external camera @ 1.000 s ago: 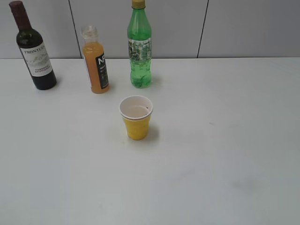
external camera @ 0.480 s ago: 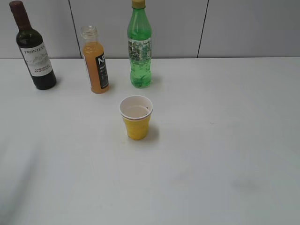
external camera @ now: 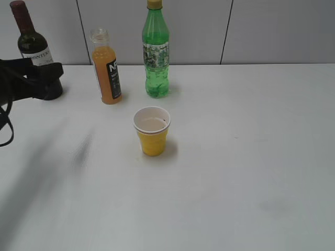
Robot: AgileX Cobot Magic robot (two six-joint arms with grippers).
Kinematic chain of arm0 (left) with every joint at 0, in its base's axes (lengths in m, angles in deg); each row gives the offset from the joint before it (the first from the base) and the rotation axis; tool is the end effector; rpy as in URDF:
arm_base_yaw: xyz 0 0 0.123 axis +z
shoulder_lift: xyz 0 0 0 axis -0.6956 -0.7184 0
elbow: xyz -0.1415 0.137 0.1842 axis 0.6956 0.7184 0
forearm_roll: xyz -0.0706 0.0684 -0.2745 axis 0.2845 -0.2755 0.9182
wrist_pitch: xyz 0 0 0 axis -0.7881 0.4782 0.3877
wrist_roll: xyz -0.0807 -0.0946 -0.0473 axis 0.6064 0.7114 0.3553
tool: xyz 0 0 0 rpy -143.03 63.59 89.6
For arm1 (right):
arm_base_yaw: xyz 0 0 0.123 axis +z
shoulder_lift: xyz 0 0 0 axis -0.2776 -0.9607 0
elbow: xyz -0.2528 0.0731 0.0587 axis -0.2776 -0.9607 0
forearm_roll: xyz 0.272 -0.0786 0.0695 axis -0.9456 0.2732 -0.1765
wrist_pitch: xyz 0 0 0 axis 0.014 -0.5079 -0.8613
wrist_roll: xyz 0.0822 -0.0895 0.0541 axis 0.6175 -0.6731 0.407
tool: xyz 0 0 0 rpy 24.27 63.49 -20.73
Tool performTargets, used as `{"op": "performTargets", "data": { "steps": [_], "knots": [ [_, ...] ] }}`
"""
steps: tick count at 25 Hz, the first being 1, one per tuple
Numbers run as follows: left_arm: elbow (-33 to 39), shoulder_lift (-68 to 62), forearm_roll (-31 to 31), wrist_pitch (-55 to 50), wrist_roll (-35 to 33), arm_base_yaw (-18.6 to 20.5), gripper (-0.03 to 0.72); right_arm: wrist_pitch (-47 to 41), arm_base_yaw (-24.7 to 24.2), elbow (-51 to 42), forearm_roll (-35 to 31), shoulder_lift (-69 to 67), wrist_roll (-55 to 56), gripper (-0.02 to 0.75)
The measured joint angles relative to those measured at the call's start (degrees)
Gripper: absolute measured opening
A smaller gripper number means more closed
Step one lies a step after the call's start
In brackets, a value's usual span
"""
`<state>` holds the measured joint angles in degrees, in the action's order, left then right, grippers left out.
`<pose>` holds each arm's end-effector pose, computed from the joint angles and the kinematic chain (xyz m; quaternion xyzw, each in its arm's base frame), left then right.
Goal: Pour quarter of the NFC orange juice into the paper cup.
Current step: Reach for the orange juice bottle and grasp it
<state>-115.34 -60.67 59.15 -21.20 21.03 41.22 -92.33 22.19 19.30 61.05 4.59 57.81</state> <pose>0.3561 -0.0516 0.1257 0.0957 0.7531 -0.1188 0.6400 0.0834 0.0089 0.2816 -0.0532 0.8435 0.0229 0.5340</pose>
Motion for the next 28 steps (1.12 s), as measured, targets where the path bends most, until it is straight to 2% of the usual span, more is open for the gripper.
{"op": "performTargets", "data": {
  "steps": [3,9,15,28],
  "knots": [
    [-3.91,-6.42,-3.41,3.01,0.53,0.00,0.592,-0.04,0.00,0.00,0.00,0.00,0.04,0.590],
    [-11.23,-16.29,-8.47,6.75,0.68,0.00,0.659,-0.04,0.00,0.00,0.35,0.00,0.16,0.590],
    [-18.60,-22.86,-10.27,6.94,0.68,0.00,0.663,-0.04,0.00,0.00,0.46,0.00,0.26,0.590],
    [-30.36,-33.46,-10.89,5.97,0.68,-3.10,0.663,-0.04,0.00,0.00,0.46,0.00,0.34,0.590]
  ]
}}
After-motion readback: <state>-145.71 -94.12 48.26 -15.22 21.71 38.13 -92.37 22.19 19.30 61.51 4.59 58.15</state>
